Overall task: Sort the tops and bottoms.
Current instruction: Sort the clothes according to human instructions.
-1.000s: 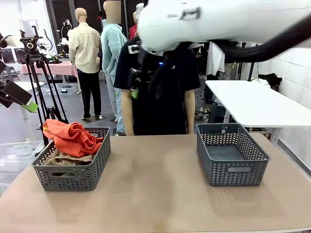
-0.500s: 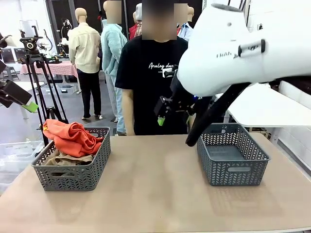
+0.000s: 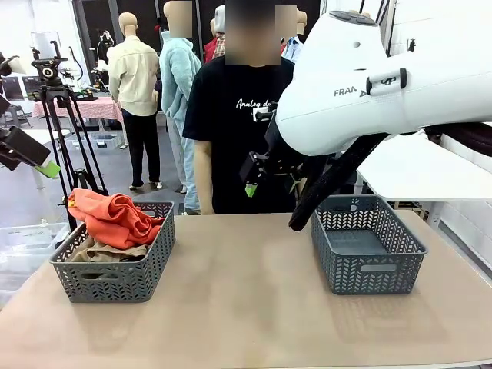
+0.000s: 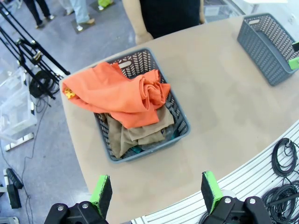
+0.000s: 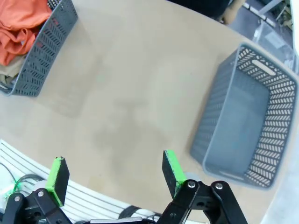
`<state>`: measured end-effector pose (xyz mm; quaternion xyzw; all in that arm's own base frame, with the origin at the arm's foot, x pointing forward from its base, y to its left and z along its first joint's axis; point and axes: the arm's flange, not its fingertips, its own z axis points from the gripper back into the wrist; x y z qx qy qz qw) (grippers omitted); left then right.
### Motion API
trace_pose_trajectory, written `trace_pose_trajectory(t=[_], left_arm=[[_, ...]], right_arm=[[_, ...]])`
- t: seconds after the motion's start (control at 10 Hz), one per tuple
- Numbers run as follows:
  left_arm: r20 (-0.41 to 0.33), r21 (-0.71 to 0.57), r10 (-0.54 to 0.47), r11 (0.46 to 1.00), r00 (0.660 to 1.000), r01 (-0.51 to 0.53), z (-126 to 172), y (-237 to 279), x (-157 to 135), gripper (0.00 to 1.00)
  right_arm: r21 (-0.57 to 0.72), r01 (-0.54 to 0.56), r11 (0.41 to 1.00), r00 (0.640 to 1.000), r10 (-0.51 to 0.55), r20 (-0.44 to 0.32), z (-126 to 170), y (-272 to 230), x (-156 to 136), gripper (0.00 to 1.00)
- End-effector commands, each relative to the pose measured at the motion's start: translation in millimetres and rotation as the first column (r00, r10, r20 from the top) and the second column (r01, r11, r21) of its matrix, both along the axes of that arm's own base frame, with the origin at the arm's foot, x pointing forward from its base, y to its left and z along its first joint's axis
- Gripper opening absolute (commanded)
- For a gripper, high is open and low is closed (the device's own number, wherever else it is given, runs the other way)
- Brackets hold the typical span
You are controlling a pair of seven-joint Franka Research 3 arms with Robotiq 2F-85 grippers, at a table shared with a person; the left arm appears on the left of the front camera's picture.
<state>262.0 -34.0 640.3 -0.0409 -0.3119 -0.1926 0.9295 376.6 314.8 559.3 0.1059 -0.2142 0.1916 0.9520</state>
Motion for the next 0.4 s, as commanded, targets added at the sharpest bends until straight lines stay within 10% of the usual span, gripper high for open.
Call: trace_pose_trajectory(t=[0.0, 0.3], left_arm=[[-0.002, -0.012, -0.006, 1.0, 1.0, 0.005, 0.7, 0.0, 0.0, 1.0], [-0.002, -0.012, -0.006, 1.0, 1.0, 0.005, 0.7, 0.0, 0.0, 1.0]], right_arm=[[0.0, 0.006, 1.0, 1.0, -0.006, -0.008, -2.1, -4.6, -3.2, 1.0], [0.0, 0.006, 1.0, 1.0, -0.006, -0.008, -2.1, -4.6, -3.2, 1.0]])
